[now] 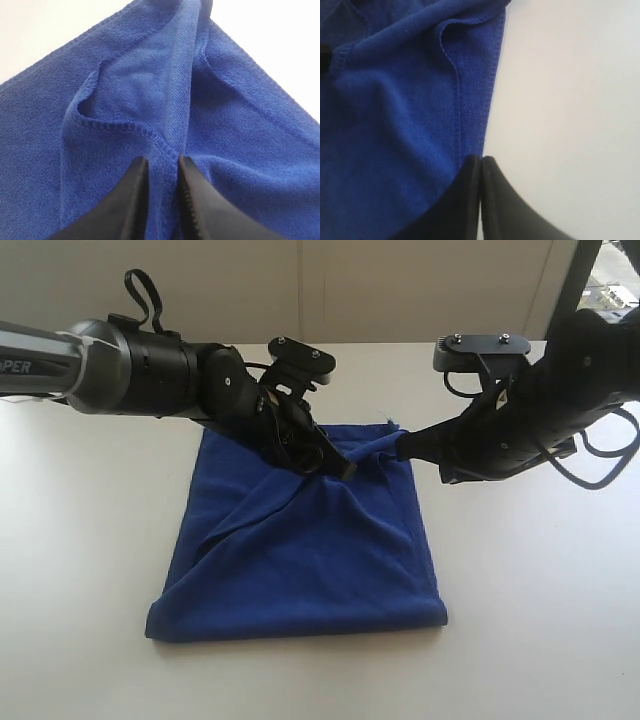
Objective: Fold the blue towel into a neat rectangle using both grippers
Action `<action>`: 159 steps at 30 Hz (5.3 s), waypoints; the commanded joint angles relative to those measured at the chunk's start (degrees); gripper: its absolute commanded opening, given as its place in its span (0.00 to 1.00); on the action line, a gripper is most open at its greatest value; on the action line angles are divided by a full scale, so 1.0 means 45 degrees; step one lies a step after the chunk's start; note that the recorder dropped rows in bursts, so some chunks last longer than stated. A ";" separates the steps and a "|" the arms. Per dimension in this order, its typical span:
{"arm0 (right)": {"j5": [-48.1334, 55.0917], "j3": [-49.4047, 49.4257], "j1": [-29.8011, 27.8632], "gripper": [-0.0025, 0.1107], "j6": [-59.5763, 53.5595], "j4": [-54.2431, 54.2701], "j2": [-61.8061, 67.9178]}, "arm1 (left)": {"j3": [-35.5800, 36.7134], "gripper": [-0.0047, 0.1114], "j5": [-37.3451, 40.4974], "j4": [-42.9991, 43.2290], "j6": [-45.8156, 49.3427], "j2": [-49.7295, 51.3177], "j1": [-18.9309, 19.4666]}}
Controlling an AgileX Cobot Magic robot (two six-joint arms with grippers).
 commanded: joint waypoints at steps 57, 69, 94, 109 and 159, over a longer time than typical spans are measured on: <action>-0.0084 0.0046 -0.0087 0.02 0.0047 -0.0139 -0.0110 | -0.0053 0.51 -0.0499 0.1234 -0.1141 0.0344 0.1789; -0.0137 0.0046 -0.0087 0.02 0.0047 -0.0153 -0.0110 | -0.0053 0.51 0.0601 0.1175 -0.1274 -0.0208 0.1075; -0.0090 0.0046 -0.0087 0.02 0.0047 -0.0153 0.0500 | -0.0053 0.51 0.1375 0.0475 -0.0306 -0.0005 0.0462; -0.0066 0.0046 -0.0087 0.02 0.0047 -0.0153 0.0500 | -0.0053 0.51 0.1270 0.0732 0.0441 -0.0260 0.0462; -0.0088 0.0046 -0.0087 0.02 0.0047 -0.0153 0.0500 | -0.0053 0.07 0.0958 0.0549 -0.0384 0.0498 0.0426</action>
